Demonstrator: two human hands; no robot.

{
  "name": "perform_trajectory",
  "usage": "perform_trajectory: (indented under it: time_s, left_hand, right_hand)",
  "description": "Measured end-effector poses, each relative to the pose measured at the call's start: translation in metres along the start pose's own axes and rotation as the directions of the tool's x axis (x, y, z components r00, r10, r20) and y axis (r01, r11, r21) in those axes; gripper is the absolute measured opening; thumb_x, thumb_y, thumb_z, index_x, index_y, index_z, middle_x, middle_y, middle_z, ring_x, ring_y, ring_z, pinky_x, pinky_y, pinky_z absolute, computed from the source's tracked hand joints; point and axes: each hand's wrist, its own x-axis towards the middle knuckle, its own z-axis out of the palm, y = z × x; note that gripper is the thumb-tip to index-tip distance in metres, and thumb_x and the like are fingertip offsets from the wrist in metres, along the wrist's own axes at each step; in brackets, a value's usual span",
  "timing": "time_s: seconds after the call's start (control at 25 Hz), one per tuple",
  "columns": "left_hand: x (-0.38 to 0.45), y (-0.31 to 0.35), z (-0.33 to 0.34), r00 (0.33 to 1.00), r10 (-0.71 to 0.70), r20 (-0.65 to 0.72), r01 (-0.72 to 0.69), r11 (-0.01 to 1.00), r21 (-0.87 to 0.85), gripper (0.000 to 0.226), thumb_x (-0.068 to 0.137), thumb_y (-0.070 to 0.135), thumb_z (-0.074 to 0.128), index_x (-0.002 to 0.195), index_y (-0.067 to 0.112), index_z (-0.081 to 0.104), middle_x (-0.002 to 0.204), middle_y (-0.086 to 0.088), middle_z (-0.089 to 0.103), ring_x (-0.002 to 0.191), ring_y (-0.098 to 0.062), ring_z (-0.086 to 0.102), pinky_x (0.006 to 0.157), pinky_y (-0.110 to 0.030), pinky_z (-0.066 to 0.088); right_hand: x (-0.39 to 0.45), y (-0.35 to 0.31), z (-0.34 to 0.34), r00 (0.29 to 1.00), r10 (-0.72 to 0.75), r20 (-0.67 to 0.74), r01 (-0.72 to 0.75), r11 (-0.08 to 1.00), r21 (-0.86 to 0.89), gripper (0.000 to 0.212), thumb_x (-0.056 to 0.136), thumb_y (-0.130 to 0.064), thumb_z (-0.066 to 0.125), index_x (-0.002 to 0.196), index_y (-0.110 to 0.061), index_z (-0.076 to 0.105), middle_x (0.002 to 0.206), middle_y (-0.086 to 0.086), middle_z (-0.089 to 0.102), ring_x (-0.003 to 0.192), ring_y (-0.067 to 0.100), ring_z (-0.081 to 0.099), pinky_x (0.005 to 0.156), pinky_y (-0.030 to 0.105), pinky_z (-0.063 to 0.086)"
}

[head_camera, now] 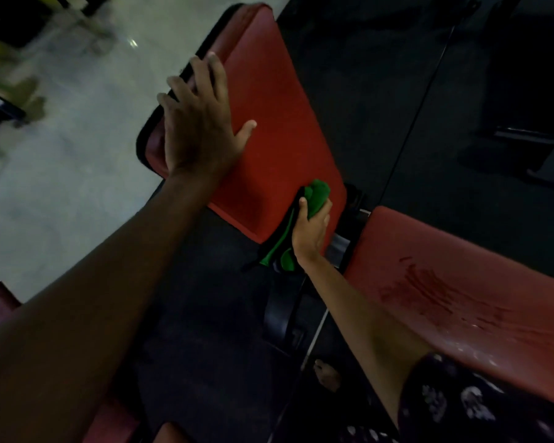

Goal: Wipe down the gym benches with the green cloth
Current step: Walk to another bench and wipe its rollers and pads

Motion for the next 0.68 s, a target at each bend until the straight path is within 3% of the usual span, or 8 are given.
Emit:
perform_trajectory:
  time_s: [0.16, 0.24, 0.28, 0.36, 0.44, 0.52, 0.56, 0.68]
  left_hand:
    - [-0.002, 0.004, 0.007, 0.997, 0.026, -0.075, -0.007, 0.970, 0.244, 0.083, 0.089, 0.061, 0.036, 0.139, -0.005, 0.025, 0.136, -0.022, 0.044, 0.116, -0.036, 0.050, 0.088, -0.044, 0.046]
    - [0.000, 0.012, 0.007, 0.996, -0.003, -0.094, 0.023, 0.978, 0.209, 0.082, 0.089, 0.057, 0.041, 0.139, -0.006, 0.025, 0.136, -0.023, 0.044, 0.116, -0.036, 0.049, 0.091, -0.045, 0.045]
    - [-0.001, 0.020, 0.006, 0.993, -0.067, -0.096, 0.080, 0.986, 0.144, 0.081, 0.089, 0.053, 0.043, 0.140, -0.006, 0.023, 0.139, -0.024, 0.041, 0.121, -0.038, 0.046, 0.096, -0.048, 0.042]
    - [0.000, 0.040, 0.006, 0.965, -0.238, -0.106, 0.246, 0.967, 0.071, 0.084, 0.087, 0.052, 0.044, 0.143, -0.007, 0.019, 0.144, -0.025, 0.035, 0.130, -0.039, 0.038, 0.107, -0.052, 0.031]
    - [0.002, 0.055, 0.011, 0.940, -0.312, -0.137, 0.325, 0.942, 0.087, 0.091, 0.086, 0.060, 0.039, 0.143, -0.007, 0.019, 0.145, -0.025, 0.034, 0.133, -0.039, 0.035, 0.110, -0.052, 0.026]
    - [0.005, 0.055, 0.020, 0.928, -0.304, -0.213, 0.335, 0.933, 0.129, 0.093, 0.085, 0.065, 0.035, 0.143, -0.006, 0.021, 0.144, -0.024, 0.037, 0.132, -0.037, 0.037, 0.110, -0.050, 0.027]
    - [0.006, 0.052, 0.024, 0.919, -0.296, -0.260, 0.342, 0.927, 0.153, 0.093, 0.084, 0.066, 0.034, 0.143, -0.006, 0.023, 0.143, -0.024, 0.039, 0.131, -0.037, 0.039, 0.109, -0.050, 0.029]
    - [0.008, 0.054, 0.033, 0.900, -0.269, -0.342, 0.350, 0.915, 0.200, 0.091, 0.083, 0.068, 0.032, 0.142, -0.001, 0.029, 0.139, -0.020, 0.045, 0.126, -0.034, 0.045, 0.107, -0.047, 0.034]
  right_hand:
    - [0.031, 0.021, -0.009, 0.995, 0.102, 0.008, -0.102, 0.995, -0.015, 0.052, 0.098, -0.040, 0.042, 0.142, -0.016, 0.030, 0.128, 0.014, 0.049, 0.111, 0.032, 0.053, 0.081, 0.031, 0.040]
    - [0.037, 0.012, -0.008, 0.979, 0.204, 0.006, -0.204, 0.979, -0.019, 0.053, 0.098, -0.043, 0.040, 0.143, -0.018, 0.027, 0.128, 0.014, 0.047, 0.109, 0.034, 0.054, 0.085, 0.038, 0.044]
    - [0.036, 0.003, -0.007, 0.983, 0.185, 0.003, -0.185, 0.982, -0.035, 0.053, 0.098, -0.044, 0.039, 0.143, -0.019, 0.026, 0.128, 0.013, 0.047, 0.107, 0.033, 0.055, 0.086, 0.039, 0.045]
    - [0.032, -0.020, -0.006, 0.997, -0.070, 0.025, 0.071, 0.997, -0.036, 0.053, 0.097, -0.043, 0.042, 0.142, -0.018, 0.030, 0.127, 0.007, 0.049, 0.105, 0.024, 0.056, 0.085, 0.036, 0.046]
    - [0.032, -0.039, -0.005, 0.943, -0.322, 0.083, 0.329, 0.941, -0.081, 0.052, 0.097, -0.042, 0.044, 0.142, -0.019, 0.032, 0.126, 0.000, 0.045, 0.095, 0.012, 0.051, 0.078, 0.028, 0.041]
    - [0.047, -0.035, -0.002, 0.924, -0.370, 0.093, 0.378, 0.920, -0.100, 0.054, 0.097, -0.042, 0.044, 0.143, -0.019, 0.029, 0.128, 0.002, 0.042, 0.096, 0.012, 0.049, 0.078, 0.026, 0.039]
    - [0.059, -0.024, -0.004, 0.947, -0.312, 0.073, 0.318, 0.943, -0.094, 0.054, 0.097, -0.043, 0.043, 0.144, -0.020, 0.029, 0.131, 0.006, 0.042, 0.102, 0.017, 0.051, 0.080, 0.028, 0.040]
    - [0.101, 0.028, -0.019, 0.994, 0.111, 0.004, -0.111, 0.993, -0.034, 0.055, 0.097, -0.044, 0.042, 0.144, -0.019, 0.026, 0.135, 0.016, 0.042, 0.114, 0.034, 0.051, 0.087, 0.036, 0.041]
